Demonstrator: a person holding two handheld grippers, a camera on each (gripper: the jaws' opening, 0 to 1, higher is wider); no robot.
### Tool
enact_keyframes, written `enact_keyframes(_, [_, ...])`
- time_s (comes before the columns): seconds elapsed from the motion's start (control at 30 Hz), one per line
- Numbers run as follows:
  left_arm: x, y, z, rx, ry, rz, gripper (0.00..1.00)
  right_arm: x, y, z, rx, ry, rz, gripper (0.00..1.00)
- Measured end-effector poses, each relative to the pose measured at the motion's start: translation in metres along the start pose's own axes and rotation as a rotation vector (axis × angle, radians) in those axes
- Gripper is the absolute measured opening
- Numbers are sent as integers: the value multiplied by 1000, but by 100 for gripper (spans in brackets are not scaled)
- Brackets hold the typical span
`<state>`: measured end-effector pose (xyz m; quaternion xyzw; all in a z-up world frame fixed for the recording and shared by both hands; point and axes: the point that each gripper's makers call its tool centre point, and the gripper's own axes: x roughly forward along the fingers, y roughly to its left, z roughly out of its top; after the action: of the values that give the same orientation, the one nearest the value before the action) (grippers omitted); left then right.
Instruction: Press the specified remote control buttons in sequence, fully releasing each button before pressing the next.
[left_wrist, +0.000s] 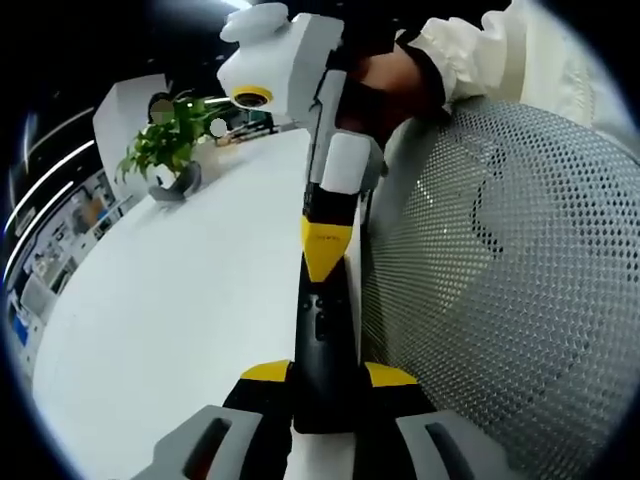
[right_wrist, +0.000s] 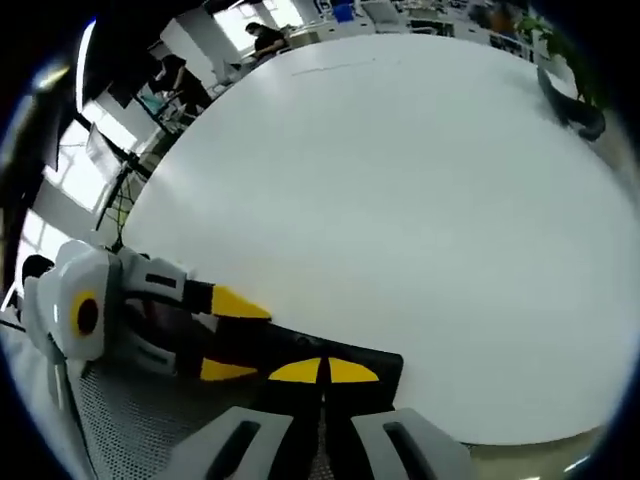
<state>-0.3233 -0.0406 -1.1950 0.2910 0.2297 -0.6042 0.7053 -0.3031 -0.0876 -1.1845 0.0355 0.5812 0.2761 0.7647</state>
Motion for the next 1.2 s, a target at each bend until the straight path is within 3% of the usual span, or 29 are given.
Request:
enact_keyframes(0.1, [0, 0, 0, 8, 1, -2, 25, -1, 5, -1, 0, 11, 12, 0])
enact_keyframes(0.4, [1, 0, 1, 18, 9, -4, 25, -2, 15, 8, -15, -39, 66, 0])
enact_keyframes(0.97, [2, 0, 3, 1, 0, -7, 25, 10, 17, 6, 34, 1, 67, 0])
enact_keyframes(1.2, [3, 0, 3, -7, -9, -8, 25, 10, 18, 6, -6, -8, 49, 0])
